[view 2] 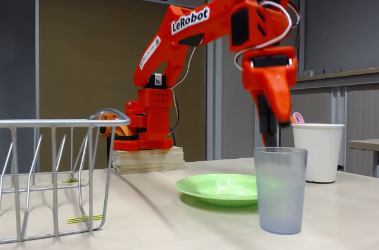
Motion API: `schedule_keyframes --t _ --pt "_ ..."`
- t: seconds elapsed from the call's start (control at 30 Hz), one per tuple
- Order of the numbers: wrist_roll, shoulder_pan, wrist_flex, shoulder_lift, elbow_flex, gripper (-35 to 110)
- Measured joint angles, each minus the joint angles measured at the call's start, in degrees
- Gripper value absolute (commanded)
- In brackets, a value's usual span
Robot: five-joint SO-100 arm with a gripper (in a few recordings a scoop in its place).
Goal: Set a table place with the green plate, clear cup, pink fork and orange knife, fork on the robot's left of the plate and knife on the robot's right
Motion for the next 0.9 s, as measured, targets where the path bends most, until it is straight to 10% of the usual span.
schedule_keyframes --t 0.47,0.9 --pt "32.4 -11.3 9.3 28.8 27.9 38" --pt "16.4 -27.2 -11.2 54.7 57.7 33"
